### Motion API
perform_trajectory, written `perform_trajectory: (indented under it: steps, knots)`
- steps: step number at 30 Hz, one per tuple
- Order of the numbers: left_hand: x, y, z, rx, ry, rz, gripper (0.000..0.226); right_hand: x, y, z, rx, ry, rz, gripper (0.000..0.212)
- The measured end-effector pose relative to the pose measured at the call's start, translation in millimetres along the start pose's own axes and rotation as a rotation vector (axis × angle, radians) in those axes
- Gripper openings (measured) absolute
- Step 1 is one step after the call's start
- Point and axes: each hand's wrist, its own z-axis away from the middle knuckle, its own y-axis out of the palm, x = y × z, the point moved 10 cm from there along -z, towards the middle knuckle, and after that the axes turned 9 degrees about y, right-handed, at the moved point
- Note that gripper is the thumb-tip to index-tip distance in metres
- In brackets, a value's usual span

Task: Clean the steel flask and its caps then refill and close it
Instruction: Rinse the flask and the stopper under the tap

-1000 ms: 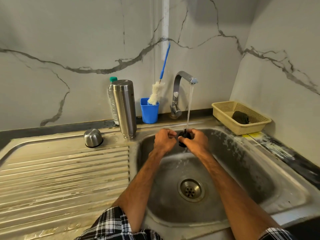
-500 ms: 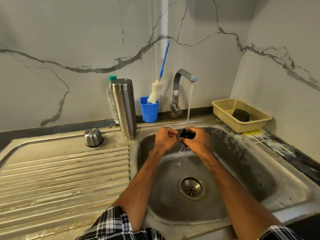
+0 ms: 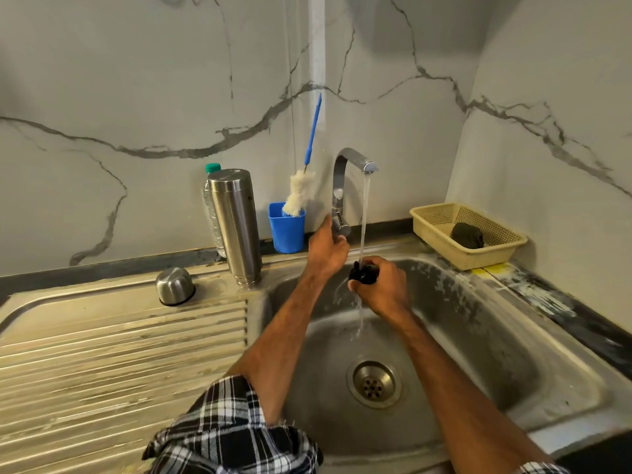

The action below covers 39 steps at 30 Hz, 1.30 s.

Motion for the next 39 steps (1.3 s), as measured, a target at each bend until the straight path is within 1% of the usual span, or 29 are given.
perform_trajectory:
  steps: [2, 4, 8, 13, 15, 18, 19, 22, 24, 27, 29, 32, 35, 37, 39]
  knots:
    - [-3.0, 7.1, -9.4, 0.057, 0.027, -0.035, 0.067, 2.1, 0.5, 0.2, 0.0, -0.003, 0.0, 0.042]
    - [-0.9, 11.8, -13.6, 0.087, 0.022, -0.052, 0.076, 4.4, 1.7, 1.5, 0.003, -0.007, 0.012, 0.038]
    - [1.9, 14.2, -16.4, 0.101, 0.018, -0.055, 0.078, 1.1, -0.2, -0.5, 0.007, 0.002, -0.008, 0.036]
    - [-3.0, 26.2, -26.7, 0.214, 0.044, -0.105, 0.081, -2.6, 0.8, -3.3, 0.017, 0.017, -0.044, 0.032]
    - [-6.0, 24.0, -25.5, 0.238, 0.054, -0.122, 0.081, -10.0, 6.1, -6.3, 0.083, 0.096, -0.214, 0.03]
    - [-5.8, 16.3, -10.5, 0.277, 0.041, -0.1, 0.081, -21.5, 23.6, -4.8, 0.271, 0.297, -0.556, 0.015]
    - [-4.4, 13.2, -5.1, 0.276, 0.034, -0.094, 0.079, -23.8, 29.0, -3.1, 0.331, 0.351, -0.632, 0.014]
    - [0.7, 5.4, 12.2, 0.252, 0.033, -0.115, 0.06, -25.7, 36.2, 2.4, 0.432, 0.447, -0.775, 0.029]
    - [0.7, 4.4, 28.2, 0.273, 0.046, -0.124, 0.05, -23.7, 35.9, 7.2, 0.466, 0.49, -0.825, 0.031]
    - [-3.5, 8.3, 59.4, 0.362, 0.095, -0.138, 0.045, -28.8, 37.2, 11.1, 0.502, 0.557, -0.82, 0.035]
    - [1.1, 9.2, 74.3, 0.366, 0.103, -0.123, 0.048, -32.6, 38.1, 12.6, 0.511, 0.566, -0.759, 0.035]
    - [12.5, 6.9, 86.7, 0.296, 0.087, -0.123, 0.051, -37.0, 37.0, 13.2, 0.485, 0.567, -0.683, 0.029]
    - [15.5, 4.0, 92.2, 0.22, 0.088, -0.109, 0.052, -32.2, 38.4, 17.6, 0.527, 0.562, -0.655, 0.029]
    - [17.1, 2.7, 92.1, 0.181, 0.095, -0.104, 0.049, -25.2, 38.5, 20.1, 0.574, 0.526, -0.652, 0.034]
    - [21.1, 3.3, 92.9, 0.162, 0.092, -0.092, 0.041, -17.9, 38.3, 21.7, 0.622, 0.448, -0.607, 0.044]
